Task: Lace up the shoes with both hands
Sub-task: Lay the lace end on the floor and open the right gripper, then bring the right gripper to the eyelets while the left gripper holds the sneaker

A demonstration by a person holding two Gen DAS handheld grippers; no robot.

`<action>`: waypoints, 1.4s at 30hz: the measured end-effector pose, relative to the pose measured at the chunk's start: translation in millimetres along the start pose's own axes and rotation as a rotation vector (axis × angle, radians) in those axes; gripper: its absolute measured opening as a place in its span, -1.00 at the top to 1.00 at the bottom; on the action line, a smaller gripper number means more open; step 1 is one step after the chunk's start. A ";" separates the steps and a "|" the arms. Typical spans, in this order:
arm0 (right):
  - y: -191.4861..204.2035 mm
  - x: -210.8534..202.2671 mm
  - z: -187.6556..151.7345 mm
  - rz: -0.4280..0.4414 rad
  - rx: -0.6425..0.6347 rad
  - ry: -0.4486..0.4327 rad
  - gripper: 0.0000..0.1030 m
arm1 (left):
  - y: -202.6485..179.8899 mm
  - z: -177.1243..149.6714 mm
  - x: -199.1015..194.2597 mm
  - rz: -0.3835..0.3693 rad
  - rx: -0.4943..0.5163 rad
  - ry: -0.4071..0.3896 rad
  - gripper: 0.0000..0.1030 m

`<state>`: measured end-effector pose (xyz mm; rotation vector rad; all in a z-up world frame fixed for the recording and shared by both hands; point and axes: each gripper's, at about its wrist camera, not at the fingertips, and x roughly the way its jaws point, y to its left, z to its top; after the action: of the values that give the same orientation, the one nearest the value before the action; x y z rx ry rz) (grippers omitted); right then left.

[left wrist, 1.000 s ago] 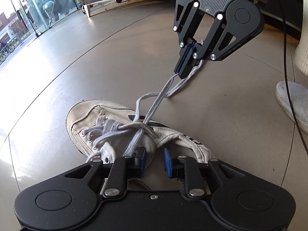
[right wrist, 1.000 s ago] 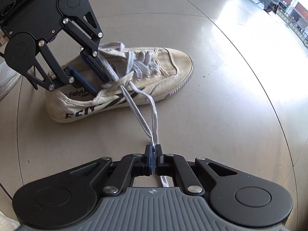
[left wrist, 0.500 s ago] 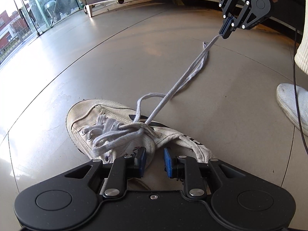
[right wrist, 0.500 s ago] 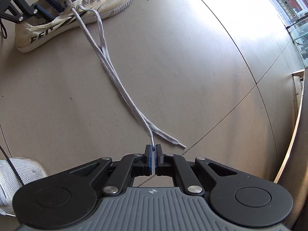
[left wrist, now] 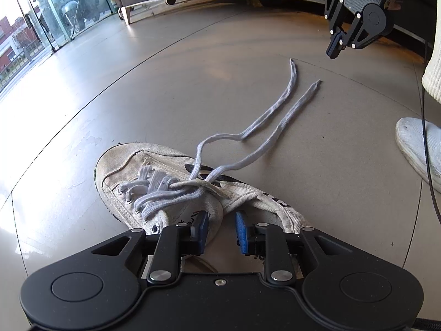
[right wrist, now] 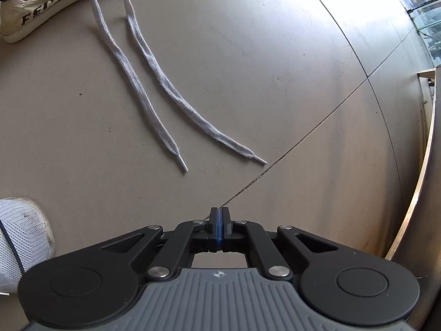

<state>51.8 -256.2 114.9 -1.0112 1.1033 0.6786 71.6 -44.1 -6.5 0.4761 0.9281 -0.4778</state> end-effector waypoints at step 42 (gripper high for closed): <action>-37.6 -7.9 76.6 0.282 0.659 -0.236 0.93 | -13.2 -5.6 -23.4 0.010 0.026 -0.037 0.46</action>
<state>111.7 -201.6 142.8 -0.2085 1.1566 0.5777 48.4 -47.1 7.9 0.4939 0.8848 -0.4884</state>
